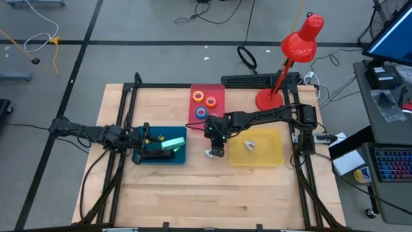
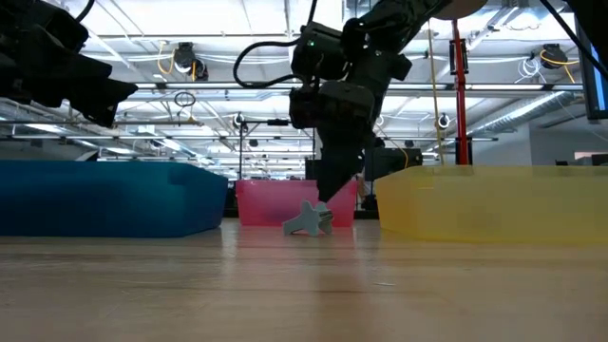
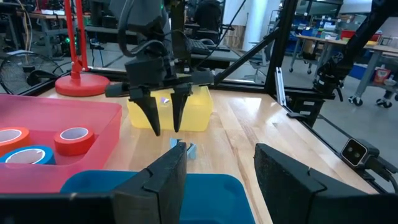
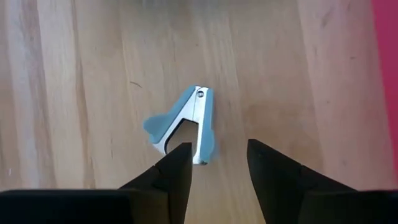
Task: Pick and place Stapler, Stapler remover, tape
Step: Put the light blue staple remover into the yellow bin
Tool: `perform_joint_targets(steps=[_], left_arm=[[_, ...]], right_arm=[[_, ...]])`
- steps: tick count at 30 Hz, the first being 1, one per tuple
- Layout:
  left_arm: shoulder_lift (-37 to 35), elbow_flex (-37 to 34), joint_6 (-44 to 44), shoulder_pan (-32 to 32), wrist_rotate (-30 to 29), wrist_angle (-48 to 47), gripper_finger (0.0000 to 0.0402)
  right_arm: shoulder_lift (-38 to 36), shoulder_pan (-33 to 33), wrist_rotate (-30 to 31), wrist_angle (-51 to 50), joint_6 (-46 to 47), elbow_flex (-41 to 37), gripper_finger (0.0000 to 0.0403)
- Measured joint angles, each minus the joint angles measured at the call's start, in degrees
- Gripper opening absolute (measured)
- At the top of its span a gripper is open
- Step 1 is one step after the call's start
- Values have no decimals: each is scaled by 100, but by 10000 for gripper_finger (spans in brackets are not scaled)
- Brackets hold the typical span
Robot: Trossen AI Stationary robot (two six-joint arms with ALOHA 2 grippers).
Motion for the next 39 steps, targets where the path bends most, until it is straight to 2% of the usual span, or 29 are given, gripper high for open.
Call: perform_joint_targets(steps=[20,34,39], left_arm=[[0,0,-69,0,-2,-2,186],[0,0,-149,0,-2,-2,186],[0,0,-149,0,-2,-3,186]], right_arm=[[-2,22,42,790,269,-484,154],[216,46,33,1074,263,-493,130],[219,46,32,858,261,-491,96]])
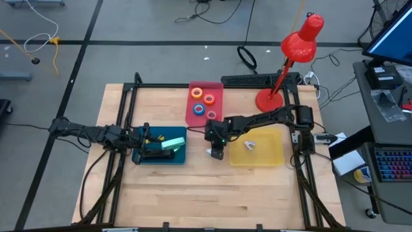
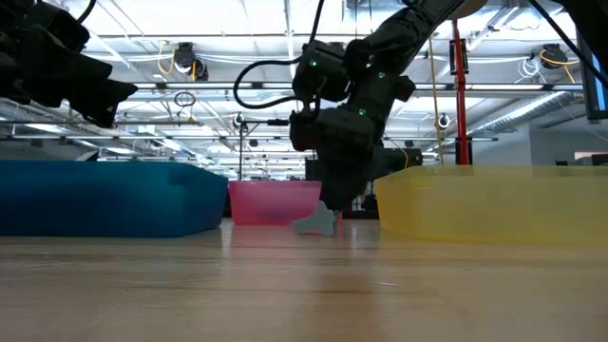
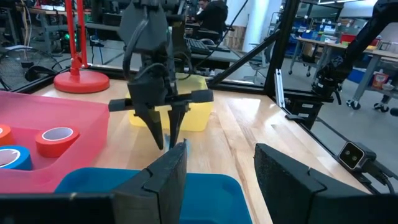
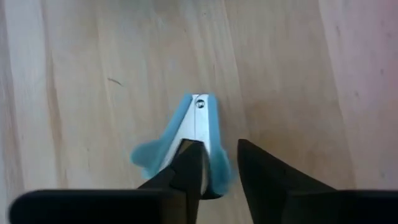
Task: Pick and place Stapler, Stapler remover, tape
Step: Put the light blue staple remover into the yellow bin
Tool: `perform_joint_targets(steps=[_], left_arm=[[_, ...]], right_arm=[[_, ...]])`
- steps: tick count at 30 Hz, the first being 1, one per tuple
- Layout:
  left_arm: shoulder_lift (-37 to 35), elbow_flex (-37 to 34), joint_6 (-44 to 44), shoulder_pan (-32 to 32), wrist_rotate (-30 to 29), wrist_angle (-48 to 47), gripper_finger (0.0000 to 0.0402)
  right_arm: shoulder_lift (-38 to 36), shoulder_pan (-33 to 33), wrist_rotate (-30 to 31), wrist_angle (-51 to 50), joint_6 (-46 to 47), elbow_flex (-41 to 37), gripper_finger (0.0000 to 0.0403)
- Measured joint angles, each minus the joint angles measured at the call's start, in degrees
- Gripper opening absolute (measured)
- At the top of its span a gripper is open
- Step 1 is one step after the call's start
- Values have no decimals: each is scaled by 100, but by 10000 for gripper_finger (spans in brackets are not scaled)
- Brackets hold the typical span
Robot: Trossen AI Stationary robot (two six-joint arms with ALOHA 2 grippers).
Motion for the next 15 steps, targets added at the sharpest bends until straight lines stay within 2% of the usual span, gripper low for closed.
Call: perform_joint_targets(steps=[7,15], left_arm=[[0,0,39,0,0,-1,186],[0,0,37,0,2,-1,186]], right_arm=[[-13,2,-1,-75,3,7,27],[-97,57,-8,-156,152,5,24]])
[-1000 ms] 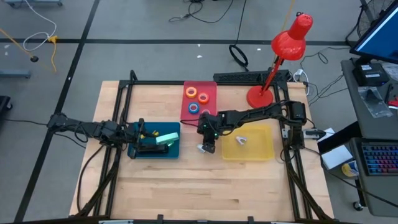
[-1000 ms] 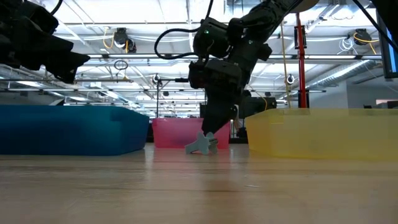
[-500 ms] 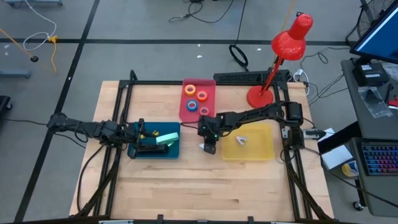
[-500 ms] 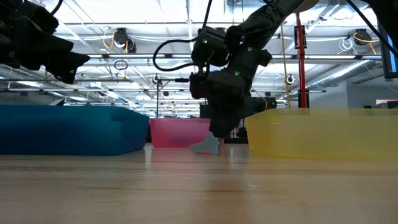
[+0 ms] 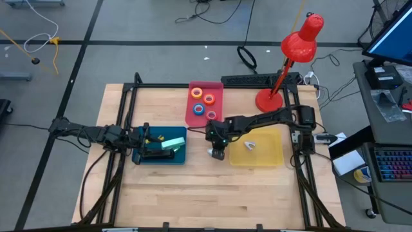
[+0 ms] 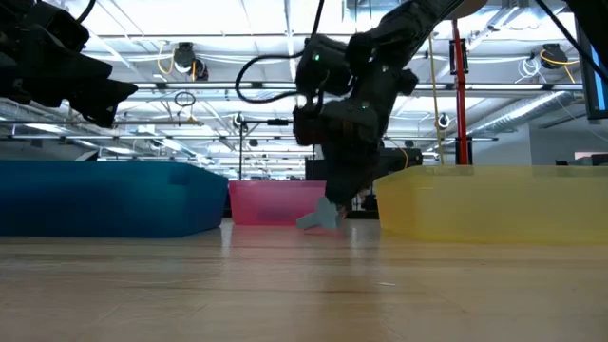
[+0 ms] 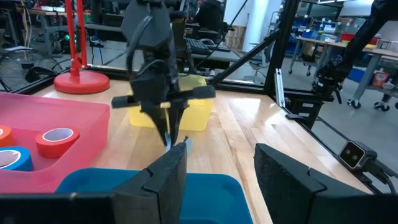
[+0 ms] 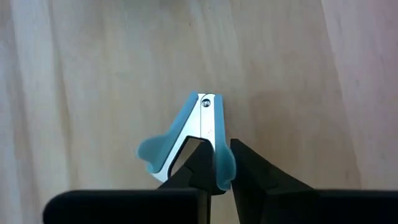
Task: Pick and place Stapler, Stapler remover, tape
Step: Put the light blue staple remover into the yellow bin
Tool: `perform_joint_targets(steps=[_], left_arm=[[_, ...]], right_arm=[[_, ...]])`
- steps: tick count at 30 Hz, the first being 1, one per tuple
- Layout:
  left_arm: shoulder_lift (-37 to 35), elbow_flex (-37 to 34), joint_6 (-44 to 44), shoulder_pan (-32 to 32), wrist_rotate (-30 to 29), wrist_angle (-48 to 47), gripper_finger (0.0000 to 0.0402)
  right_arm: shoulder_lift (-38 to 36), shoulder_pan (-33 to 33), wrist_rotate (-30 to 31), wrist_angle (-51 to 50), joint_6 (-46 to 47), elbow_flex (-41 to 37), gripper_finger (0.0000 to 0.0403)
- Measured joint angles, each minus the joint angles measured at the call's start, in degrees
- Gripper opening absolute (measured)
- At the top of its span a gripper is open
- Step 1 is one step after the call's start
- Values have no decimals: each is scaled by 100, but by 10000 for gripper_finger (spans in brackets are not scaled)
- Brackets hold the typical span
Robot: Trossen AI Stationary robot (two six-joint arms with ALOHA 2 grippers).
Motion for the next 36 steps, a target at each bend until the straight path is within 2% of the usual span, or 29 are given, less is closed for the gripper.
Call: perform_joint_targets(steps=[3,7,11,13,16,18,27,33,36], left_arm=[[0,0,-15,0,0,0,186],[0,0,-41,2,9,13,186],[7,-11,-40,0,7,79,186],[7,-19,-39,0,7,118,186],[7,-20,-40,0,7,116,186],[7,-20,-37,0,7,116,186],[7,-17,-91,2,15,111,186],[7,-13,-148,2,17,114,186],[7,-9,-172,2,19,114,186]], right_arm=[[-240,57,-179,-42,148,0,24],[-960,150,-259,-473,420,5,24],[-1800,234,349,-1483,632,13,24],[-2137,236,757,-2345,780,18,24],[-2434,234,1401,-3659,930,-22,24],[-2626,215,1680,-4000,1039,-227,24],[-3480,92,1372,-3934,2325,-2393,24],[-4087,90,1375,-3139,3098,-3255,24],[-4222,90,1371,-2907,3387,-3560,50]])
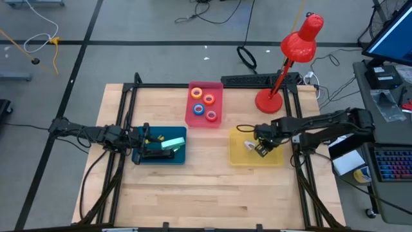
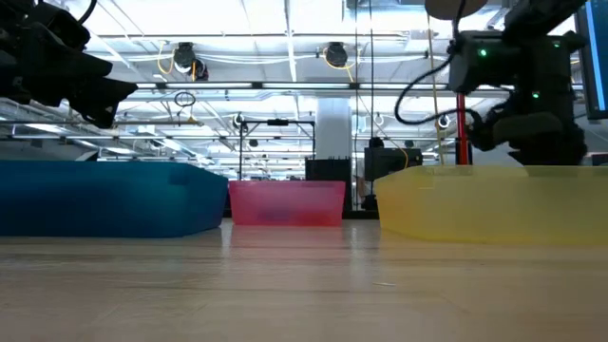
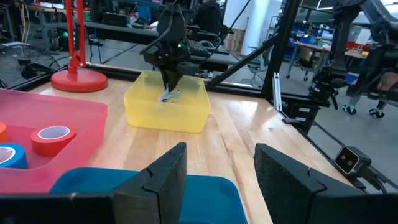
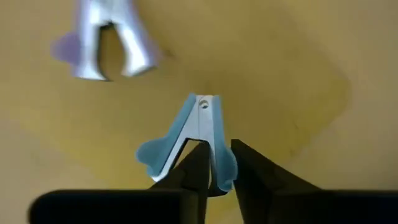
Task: Pick and place Stapler, Stapler remover, tape
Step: Put the light blue staple remover into the yellow bin, then return to Home Position
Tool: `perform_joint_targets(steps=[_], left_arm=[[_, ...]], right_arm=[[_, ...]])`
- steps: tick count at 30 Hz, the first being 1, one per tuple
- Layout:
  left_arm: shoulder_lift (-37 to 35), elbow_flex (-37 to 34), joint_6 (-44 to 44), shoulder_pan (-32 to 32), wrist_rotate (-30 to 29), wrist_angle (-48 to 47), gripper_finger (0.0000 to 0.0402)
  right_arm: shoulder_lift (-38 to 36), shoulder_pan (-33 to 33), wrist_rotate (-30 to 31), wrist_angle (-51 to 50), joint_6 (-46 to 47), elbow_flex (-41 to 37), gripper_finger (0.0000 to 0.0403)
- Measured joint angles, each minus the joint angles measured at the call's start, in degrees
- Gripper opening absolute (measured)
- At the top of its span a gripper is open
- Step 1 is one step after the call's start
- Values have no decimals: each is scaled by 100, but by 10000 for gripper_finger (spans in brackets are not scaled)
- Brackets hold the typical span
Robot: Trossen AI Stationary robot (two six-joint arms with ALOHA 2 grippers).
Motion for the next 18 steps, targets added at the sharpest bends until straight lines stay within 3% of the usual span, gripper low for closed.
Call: perform_joint_targets(steps=[8,18], left_arm=[[0,4,-42,0,1,52,186],[0,7,-233,0,-63,52,186]], right_arm=[[-41,-3,-307,-5,91,-253,166],[-966,-2,-294,40,828,-252,191]])
